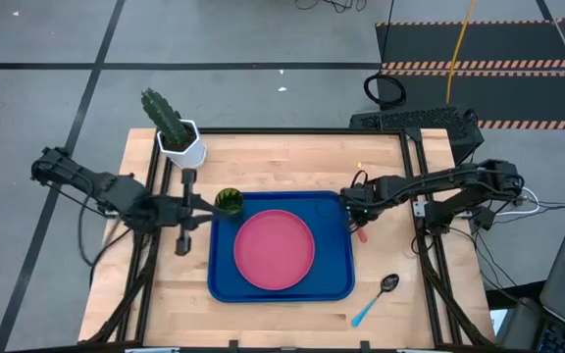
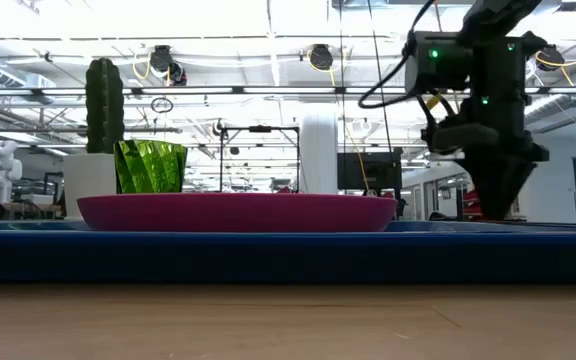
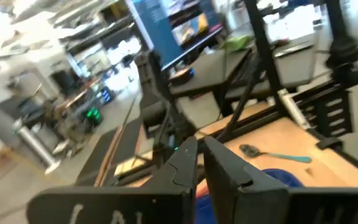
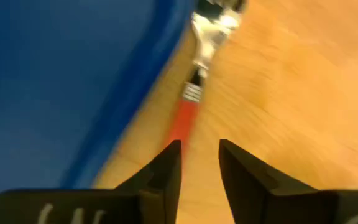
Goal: Pick and place plate/cup/fork/spoon on tray
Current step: Put the pink fork on the right side of the plate on the blue serving tray
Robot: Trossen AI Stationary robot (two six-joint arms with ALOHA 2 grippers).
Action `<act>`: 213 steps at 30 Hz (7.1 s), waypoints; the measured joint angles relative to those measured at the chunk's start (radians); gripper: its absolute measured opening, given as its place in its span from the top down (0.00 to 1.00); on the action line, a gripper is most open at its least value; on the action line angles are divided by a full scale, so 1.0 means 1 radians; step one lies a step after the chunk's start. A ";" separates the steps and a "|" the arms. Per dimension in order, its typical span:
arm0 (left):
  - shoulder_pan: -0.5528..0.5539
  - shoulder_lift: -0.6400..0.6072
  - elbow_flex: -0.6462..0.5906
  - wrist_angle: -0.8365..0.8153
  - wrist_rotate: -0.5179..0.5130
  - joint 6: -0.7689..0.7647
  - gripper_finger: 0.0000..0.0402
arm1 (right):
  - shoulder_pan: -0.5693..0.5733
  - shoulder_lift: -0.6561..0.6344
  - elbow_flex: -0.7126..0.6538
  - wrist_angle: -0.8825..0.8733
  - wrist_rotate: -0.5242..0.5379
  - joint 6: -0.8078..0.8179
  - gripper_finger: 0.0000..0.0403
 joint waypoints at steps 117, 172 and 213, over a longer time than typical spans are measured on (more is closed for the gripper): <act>0.042 -0.037 -0.001 -0.244 0.016 -0.098 0.92 | 0.013 -0.073 -0.227 0.161 0.121 0.145 0.70; 0.038 -0.149 -0.093 -0.452 -0.265 -0.187 0.92 | 0.298 0.380 0.517 -0.177 0.114 0.772 0.95; -0.131 -0.411 -0.207 -0.544 -0.261 -0.303 0.92 | 0.316 0.526 0.515 0.004 0.144 0.939 0.95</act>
